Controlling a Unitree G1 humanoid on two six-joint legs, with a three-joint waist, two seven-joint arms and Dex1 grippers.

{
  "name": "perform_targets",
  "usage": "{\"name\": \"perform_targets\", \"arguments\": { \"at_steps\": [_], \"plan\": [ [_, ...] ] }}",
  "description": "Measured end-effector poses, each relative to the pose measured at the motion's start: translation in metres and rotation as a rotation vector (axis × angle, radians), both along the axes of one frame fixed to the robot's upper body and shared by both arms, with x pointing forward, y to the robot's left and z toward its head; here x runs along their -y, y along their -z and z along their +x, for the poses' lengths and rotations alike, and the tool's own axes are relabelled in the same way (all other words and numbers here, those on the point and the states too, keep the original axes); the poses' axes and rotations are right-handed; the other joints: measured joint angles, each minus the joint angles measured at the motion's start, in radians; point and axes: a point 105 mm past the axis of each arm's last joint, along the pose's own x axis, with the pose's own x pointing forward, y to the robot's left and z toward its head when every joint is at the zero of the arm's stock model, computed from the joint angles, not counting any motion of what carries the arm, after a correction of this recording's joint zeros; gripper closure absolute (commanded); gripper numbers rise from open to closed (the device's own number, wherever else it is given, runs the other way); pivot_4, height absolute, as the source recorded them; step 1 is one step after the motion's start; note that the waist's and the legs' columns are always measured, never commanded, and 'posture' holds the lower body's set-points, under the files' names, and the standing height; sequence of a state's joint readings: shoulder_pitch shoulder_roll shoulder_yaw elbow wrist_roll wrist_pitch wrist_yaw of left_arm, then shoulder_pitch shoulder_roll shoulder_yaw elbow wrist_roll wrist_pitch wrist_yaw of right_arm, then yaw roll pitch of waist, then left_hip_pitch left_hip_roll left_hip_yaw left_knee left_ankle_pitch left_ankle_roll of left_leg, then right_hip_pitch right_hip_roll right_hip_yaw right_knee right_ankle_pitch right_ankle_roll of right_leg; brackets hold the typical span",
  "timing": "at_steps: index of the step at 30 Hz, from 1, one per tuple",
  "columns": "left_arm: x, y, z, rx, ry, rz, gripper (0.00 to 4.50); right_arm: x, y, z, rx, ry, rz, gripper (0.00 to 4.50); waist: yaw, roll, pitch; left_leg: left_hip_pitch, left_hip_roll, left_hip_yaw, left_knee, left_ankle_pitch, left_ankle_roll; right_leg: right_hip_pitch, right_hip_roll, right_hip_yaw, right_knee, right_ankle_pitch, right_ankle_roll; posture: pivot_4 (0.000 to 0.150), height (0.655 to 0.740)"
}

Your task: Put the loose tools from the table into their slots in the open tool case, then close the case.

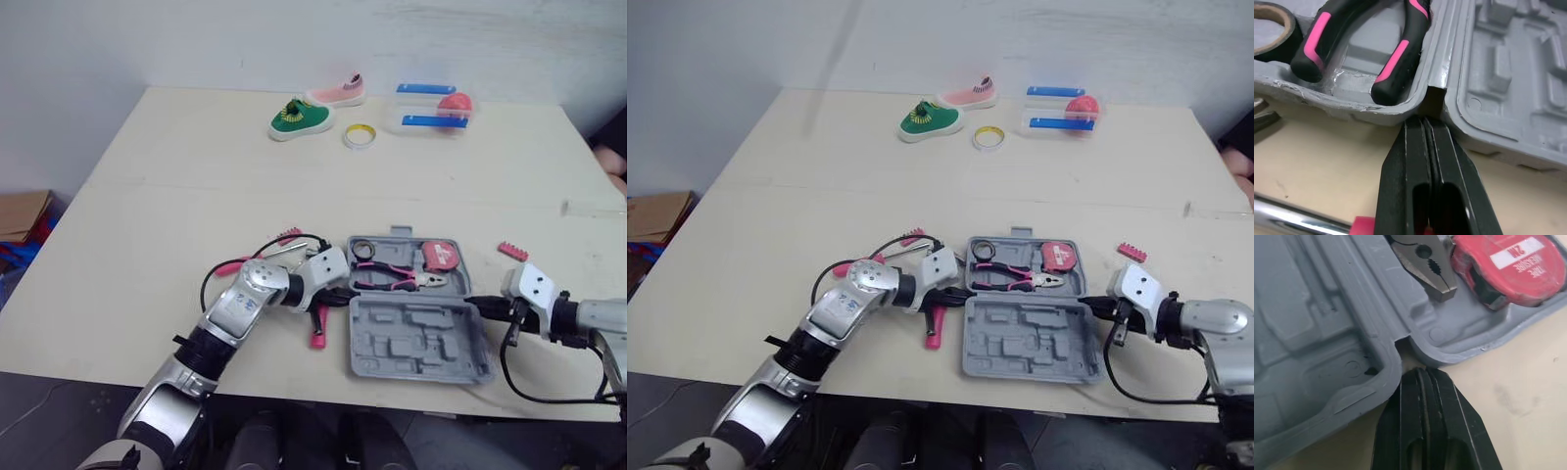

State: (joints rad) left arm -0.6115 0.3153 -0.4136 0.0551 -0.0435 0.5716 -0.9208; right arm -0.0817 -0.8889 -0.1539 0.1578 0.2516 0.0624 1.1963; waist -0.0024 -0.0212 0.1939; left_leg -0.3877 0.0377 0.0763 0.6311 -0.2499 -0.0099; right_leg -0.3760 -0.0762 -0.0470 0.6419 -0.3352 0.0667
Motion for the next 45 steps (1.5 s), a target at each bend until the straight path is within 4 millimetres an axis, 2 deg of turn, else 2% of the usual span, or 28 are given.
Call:
{"name": "perform_targets", "arguments": {
  "at_steps": [3, 22, 27, 35, 40, 41, 42, 44, 45],
  "plan": [
    [-0.005, 0.000, -0.003, -0.018, 0.020, 0.022, 4.50, -0.005, 0.002, -0.006, -0.028, -0.001, 0.014, 4.47, -0.003, 0.000, 0.000, 0.001, 0.000, 0.000, 0.000, 0.000, 0.000, 0.000, 0.000, 0.000, 0.001, 0.000, 0.000, 0.150, 0.7400],
    [-0.013, 0.000, -0.010, -0.040, 0.055, 0.046, 4.50, -0.010, 0.002, -0.007, -0.029, 0.012, 0.016, 4.47, -0.001, 0.000, 0.000, 0.000, 0.000, 0.000, 0.000, -0.002, 0.004, 0.000, 0.000, 0.000, 0.001, 0.000, 0.000, 0.150, 0.7400],
    [-0.018, -0.011, -0.016, -0.028, 0.104, 0.030, 4.50, -0.003, 0.000, -0.013, -0.033, 0.047, 0.030, 4.47, 0.001, 0.000, 0.000, 0.000, 0.000, 0.000, 0.000, -0.002, 0.003, 0.000, 0.000, 0.000, 0.001, 0.000, 0.000, 0.150, 0.7400],
    [-0.051, -0.038, -0.032, -0.010, 0.189, -0.022, 4.50, 0.032, -0.032, -0.025, 0.048, 0.152, 0.049, 4.47, -0.001, 0.000, 0.000, 0.000, 0.000, -0.001, -0.001, -0.003, 0.005, 0.000, 0.000, 0.000, 0.001, -0.001, -0.001, 0.150, 0.7400],
    [-0.101, -0.060, -0.027, 0.054, 0.051, -0.147, 4.50, 0.064, -0.057, -0.037, 0.103, 0.245, 0.037, 4.47, 0.000, 0.000, 0.000, 0.000, 0.001, -0.001, -0.001, -0.003, 0.005, 0.000, 0.000, -0.001, 0.001, -0.001, -0.002, 0.150, 0.7400],
    [-0.112, -0.065, -0.024, 0.070, 0.011, -0.168, 4.00, 0.068, -0.060, -0.039, 0.106, 0.257, 0.030, 4.50, 0.001, 0.000, 0.000, 0.000, 0.001, -0.002, -0.001, -0.003, 0.005, 0.000, 0.000, -0.001, 0.000, -0.001, -0.002, 0.150, 0.7400],
    [-0.126, -0.068, -0.019, 0.089, -0.052, -0.185, 3.76, 0.074, -0.061, -0.042, 0.110, 0.277, 0.025, 4.18, 0.001, 0.000, 0.000, 0.000, 0.001, -0.002, -0.001, -0.004, 0.006, 0.000, -0.001, -0.001, 0.000, -0.001, -0.002, 0.150, 0.7400],
    [-0.156, -0.073, -0.010, 0.118, -0.191, -0.219, 2.97, 0.088, -0.061, -0.050, 0.115, 0.329, 0.013, 3.56, 0.001, 0.000, 0.000, 0.000, 0.001, -0.002, -0.002, -0.004, 0.006, 0.000, -0.001, -0.001, 0.000, -0.001, -0.002, 0.150, 0.7400],
    [-0.173, -0.075, -0.004, 0.136, -0.267, -0.238, 2.54, 0.094, -0.062, -0.054, 0.121, 0.355, 0.006, 3.07, 0.001, 0.000, 0.000, 0.000, 0.000, -0.002, -0.002, -0.004, 0.006, -0.001, -0.001, -0.001, 0.000, -0.001, -0.002, 0.150, 0.7400]
  ]
}}
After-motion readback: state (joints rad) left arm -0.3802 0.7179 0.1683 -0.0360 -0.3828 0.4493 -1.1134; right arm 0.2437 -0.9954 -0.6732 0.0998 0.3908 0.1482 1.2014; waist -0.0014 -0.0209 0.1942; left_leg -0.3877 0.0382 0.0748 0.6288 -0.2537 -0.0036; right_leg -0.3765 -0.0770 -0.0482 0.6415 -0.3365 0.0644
